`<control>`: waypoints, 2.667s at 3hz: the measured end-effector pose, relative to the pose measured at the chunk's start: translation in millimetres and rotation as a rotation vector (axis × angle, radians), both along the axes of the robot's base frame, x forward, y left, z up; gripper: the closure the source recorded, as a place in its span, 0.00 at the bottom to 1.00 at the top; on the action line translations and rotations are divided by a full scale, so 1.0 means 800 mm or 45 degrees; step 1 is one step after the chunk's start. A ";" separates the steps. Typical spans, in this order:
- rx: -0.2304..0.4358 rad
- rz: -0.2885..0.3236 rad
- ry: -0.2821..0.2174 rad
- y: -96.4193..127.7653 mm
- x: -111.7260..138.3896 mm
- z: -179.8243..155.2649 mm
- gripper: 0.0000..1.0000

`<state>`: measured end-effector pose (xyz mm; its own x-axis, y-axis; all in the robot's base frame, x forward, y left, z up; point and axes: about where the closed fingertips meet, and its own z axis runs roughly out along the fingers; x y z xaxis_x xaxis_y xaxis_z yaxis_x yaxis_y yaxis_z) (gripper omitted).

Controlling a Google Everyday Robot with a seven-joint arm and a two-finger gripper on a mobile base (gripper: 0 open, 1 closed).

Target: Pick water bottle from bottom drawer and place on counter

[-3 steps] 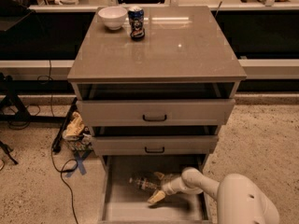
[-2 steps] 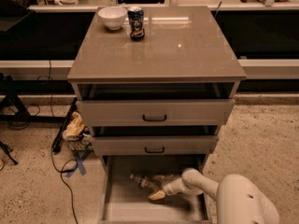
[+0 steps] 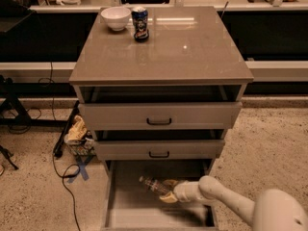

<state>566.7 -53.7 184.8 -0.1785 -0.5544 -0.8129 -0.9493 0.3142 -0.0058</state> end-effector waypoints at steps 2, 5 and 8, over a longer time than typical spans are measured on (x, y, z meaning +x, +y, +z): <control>0.059 0.070 -0.133 -0.131 -0.064 0.178 1.00; -0.071 0.129 -0.396 -0.189 -0.103 0.331 1.00; -0.135 0.131 -0.731 -0.259 -0.129 0.526 1.00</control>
Offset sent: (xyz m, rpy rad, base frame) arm -0.0742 -0.1691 0.2174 0.0178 -0.1508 0.0953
